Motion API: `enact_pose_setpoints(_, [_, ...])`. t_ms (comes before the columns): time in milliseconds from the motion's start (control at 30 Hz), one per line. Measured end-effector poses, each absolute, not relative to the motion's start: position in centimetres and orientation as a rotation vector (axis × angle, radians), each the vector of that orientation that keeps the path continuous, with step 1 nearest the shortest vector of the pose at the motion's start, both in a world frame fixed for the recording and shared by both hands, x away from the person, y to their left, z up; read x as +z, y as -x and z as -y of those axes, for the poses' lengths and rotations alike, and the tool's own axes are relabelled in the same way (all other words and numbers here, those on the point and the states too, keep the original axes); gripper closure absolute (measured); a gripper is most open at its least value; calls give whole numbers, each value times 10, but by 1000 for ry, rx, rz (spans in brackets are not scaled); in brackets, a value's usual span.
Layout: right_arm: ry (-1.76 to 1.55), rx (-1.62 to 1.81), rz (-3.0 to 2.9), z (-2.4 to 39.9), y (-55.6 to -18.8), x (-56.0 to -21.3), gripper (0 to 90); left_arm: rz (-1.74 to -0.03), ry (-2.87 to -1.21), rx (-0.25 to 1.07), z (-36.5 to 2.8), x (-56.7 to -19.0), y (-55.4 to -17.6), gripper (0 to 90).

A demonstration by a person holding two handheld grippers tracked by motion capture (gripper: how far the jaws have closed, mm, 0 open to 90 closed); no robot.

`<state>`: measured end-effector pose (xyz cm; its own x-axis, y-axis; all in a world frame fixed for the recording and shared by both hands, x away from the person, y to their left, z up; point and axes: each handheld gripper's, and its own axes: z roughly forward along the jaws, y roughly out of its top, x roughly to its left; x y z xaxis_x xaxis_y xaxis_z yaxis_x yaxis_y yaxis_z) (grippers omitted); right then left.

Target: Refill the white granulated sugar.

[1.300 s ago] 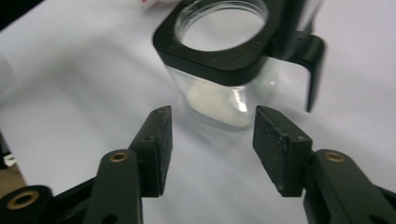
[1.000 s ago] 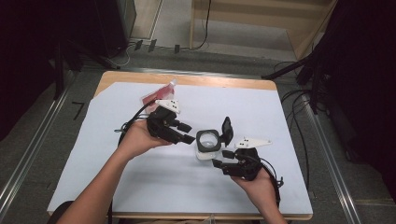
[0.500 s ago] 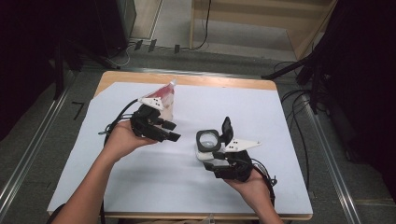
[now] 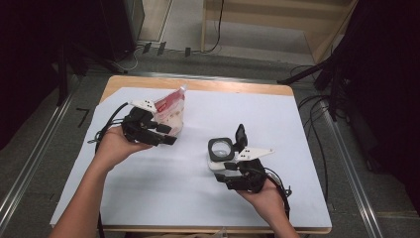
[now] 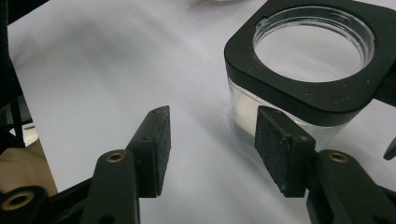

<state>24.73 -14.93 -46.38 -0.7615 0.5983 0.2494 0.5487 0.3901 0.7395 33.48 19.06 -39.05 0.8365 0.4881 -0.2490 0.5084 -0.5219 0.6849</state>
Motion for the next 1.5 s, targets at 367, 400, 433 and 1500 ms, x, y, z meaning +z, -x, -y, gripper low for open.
enact_pose_setpoints(367, [-1067, 1337, -2555, 151, -248, -462, 462, -821, -2191, 26, -225, -386, -335, 478])
enact_pose_setpoints(400, [-1069, 1337, -2555, 151, -248, -462, 463, -826, -2181, 22, -228, -386, -336, 483])
enact_pose_setpoints(433, [-1068, 1337, -2556, 151, -247, -462, 462, -827, -2167, 15, -232, -386, -337, 488])
enact_pose_setpoints(1500, [-1031, 1335, -2588, 123, -242, -470, 445, -978, -2043, 194, -203, -404, -379, 662])
